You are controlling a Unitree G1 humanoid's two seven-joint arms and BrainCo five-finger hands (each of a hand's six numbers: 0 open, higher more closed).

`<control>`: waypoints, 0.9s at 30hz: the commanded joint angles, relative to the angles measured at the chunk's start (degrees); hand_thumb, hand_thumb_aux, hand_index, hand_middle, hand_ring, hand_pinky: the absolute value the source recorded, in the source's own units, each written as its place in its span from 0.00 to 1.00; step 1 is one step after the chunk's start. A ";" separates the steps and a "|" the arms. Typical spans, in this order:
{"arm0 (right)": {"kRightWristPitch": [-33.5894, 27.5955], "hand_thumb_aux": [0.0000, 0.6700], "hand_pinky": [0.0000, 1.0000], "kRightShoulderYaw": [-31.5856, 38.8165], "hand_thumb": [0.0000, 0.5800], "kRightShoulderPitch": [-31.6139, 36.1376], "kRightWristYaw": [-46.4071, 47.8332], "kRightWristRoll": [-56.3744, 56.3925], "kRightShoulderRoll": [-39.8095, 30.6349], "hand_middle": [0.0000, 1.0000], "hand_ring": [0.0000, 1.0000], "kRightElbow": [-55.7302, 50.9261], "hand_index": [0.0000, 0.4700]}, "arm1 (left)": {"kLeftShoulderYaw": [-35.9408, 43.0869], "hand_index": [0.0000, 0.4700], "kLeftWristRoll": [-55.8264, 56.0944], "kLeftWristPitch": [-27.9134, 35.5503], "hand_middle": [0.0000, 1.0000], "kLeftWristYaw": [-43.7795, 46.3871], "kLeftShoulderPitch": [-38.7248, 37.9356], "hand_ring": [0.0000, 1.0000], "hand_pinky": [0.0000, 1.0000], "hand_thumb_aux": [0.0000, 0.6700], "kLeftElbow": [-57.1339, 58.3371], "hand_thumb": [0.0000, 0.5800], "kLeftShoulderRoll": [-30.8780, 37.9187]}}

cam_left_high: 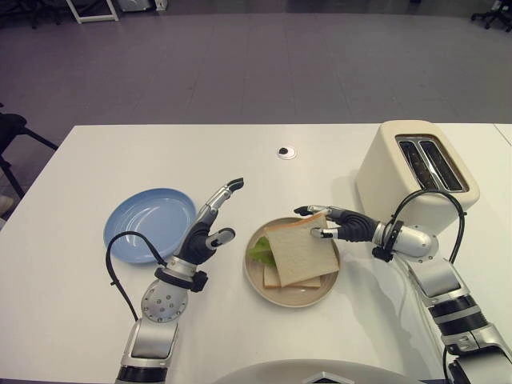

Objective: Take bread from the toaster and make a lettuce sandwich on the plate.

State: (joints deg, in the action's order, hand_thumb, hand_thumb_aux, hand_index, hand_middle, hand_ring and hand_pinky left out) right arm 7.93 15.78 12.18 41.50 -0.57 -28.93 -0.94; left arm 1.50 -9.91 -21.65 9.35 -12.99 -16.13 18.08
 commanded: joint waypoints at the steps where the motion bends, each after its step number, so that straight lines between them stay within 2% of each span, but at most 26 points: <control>1: 2.56 0.23 0.00 1.04 0.41 0.72 -1.60 -4.03 0.34 0.00 0.00 0.55 0.23 | 0.03 0.00 0.65 0.14 0.00 0.62 0.26 0.00 0.00 0.00 0.78 0.00 -0.08; 2: 2.90 0.00 0.00 1.22 0.00 1.05 -2.07 -4.89 0.46 0.00 0.00 0.24 0.00 | 0.06 0.00 0.68 0.10 0.00 0.67 0.34 0.00 0.00 0.00 0.90 0.00 -0.09; 8: 3.96 0.00 0.00 1.85 0.00 2.98 -5.09 -9.98 1.46 0.00 0.00 -3.68 0.00 | 0.23 0.00 0.84 0.18 0.00 0.99 0.47 0.00 0.00 0.00 0.90 0.00 -0.12; 13: 5.51 0.00 0.00 1.40 0.00 2.61 -5.51 -10.08 1.41 0.00 0.00 -2.39 0.00 | 0.36 0.00 0.80 0.53 0.00 1.26 0.31 0.00 0.00 0.00 0.32 0.00 -0.22; 19: 12.79 0.00 0.00 -3.08 0.00 1.90 -5.21 -4.82 -0.36 0.00 0.00 4.42 0.00 | 1.14 0.00 -0.48 0.37 0.00 2.60 0.05 0.00 0.00 0.00 -0.39 0.00 0.88; 21: 15.46 0.00 0.00 -5.92 0.00 -0.35 -3.91 -2.25 -3.11 0.00 0.00 8.24 0.00 | 2.27 0.00 -2.13 0.29 0.00 5.71 -1.91 0.00 0.00 0.00 -4.32 0.00 3.62; 23: 19.71 0.00 0.00 -8.00 0.00 -5.31 -0.24 -1.80 -9.47 0.00 0.00 12.44 0.00 | 2.42 0.00 -3.55 0.97 0.00 10.96 -6.47 0.00 0.00 0.00 -10.59 0.00 8.56; 24: 21.94 0.00 0.00 -8.46 0.00 -8.91 2.48 -2.79 -13.90 0.00 0.00 13.87 0.00 | 1.27 0.00 -4.11 1.28 0.08 13.40 -9.44 0.08 0.08 0.00 -13.68 0.00 11.21; 25: 24.19 0.08 0.00 -8.79 0.15 -12.10 4.51 -4.34 -17.62 0.00 0.00 14.63 0.08 | -0.12 0.23 -4.49 1.42 0.72 15.18 -12.03 0.72 0.72 0.23 -16.07 0.41 13.33; 26: 24.87 0.35 0.42 -9.00 0.58 -14.94 6.11 -5.54 -20.46 0.42 0.42 15.30 0.35 | -1.57 0.63 -4.64 1.80 1.00 17.00 -14.40 1.00 1.00 0.63 -18.06 0.86 15.39; 27: 25.07 1.00 1.00 -9.09 1.00 -17.76 7.23 -6.16 -22.53 1.00 1.00 16.27 1.00 | -2.72 1.00 -4.25 1.99 1.00 19.08 -16.71 1.00 1.00 1.00 -19.50 1.00 17.55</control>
State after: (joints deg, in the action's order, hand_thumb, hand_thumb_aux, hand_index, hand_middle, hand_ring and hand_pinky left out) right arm 32.03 7.16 -1.00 46.01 -4.91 -47.21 13.39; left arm 1.21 -13.59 -20.46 24.73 -25.77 -32.44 31.59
